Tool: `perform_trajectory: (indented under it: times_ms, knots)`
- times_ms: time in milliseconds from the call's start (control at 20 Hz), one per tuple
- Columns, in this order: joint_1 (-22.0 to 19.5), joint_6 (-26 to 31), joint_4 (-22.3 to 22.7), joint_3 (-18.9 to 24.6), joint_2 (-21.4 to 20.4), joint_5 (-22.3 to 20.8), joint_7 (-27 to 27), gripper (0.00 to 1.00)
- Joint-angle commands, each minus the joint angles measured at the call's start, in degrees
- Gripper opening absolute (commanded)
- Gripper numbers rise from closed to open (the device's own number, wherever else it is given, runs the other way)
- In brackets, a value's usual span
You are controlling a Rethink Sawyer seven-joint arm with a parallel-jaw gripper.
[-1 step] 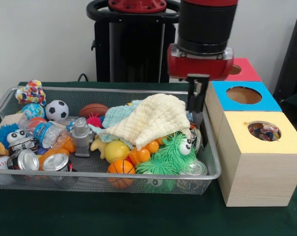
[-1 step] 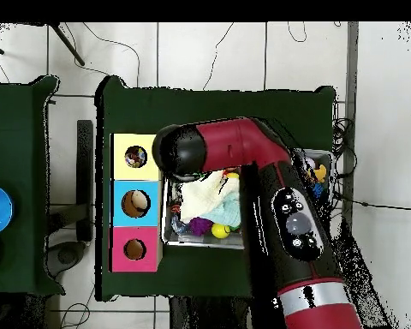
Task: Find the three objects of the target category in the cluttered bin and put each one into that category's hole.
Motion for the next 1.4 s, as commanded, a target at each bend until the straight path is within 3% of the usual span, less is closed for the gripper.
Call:
perform_trajectory:
  times_ms: [50,250,450,650,1050,1400]
  knots:
    - [-4.17,-3.64,0.45,6.25,6.16,-6.00,-20.21,0.00]
    - [-5.66,-4.87,-3.07,6.99,9.03,-7.97,-20.30,0.00]
    - [-7.25,-3.50,-2.59,7.50,10.82,-5.41,-16.71,0.00]
    - [-9.04,0.45,-1.39,7.98,10.46,-3.24,-16.04,0.00]
    - [-12.05,0.67,2.80,11.10,8.27,-3.26,-17.58,0.00]
    - [-15.27,6.30,5.16,15.47,4.71,-1.41,-21.84,0.00]
